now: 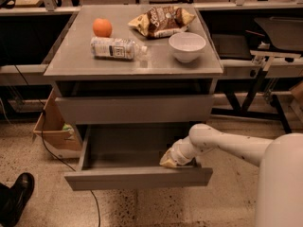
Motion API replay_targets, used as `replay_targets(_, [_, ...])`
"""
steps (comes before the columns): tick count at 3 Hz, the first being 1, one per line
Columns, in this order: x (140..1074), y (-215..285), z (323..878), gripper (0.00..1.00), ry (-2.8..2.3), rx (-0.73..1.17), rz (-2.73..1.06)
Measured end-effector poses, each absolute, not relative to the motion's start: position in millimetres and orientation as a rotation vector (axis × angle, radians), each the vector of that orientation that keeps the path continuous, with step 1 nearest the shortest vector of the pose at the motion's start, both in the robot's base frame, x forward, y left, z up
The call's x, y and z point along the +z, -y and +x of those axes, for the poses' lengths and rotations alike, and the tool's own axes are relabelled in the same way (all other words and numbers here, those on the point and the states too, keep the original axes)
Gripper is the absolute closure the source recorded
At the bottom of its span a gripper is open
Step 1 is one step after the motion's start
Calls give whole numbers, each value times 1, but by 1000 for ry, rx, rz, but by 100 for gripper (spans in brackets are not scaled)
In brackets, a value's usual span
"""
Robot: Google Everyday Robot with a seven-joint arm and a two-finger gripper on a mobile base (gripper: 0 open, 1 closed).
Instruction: Open middle drawer
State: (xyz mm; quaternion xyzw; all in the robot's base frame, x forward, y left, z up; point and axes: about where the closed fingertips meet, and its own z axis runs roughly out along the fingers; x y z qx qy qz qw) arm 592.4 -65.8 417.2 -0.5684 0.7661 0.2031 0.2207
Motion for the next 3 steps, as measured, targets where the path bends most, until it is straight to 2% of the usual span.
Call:
replay_targets(1, [422, 61, 567, 100, -2100, 593, -1615])
replay_targets(2, [433, 52, 508, 100, -2067, 686, -1687])
replay_targets(3, [434, 52, 508, 100, -2066, 687, -1687])
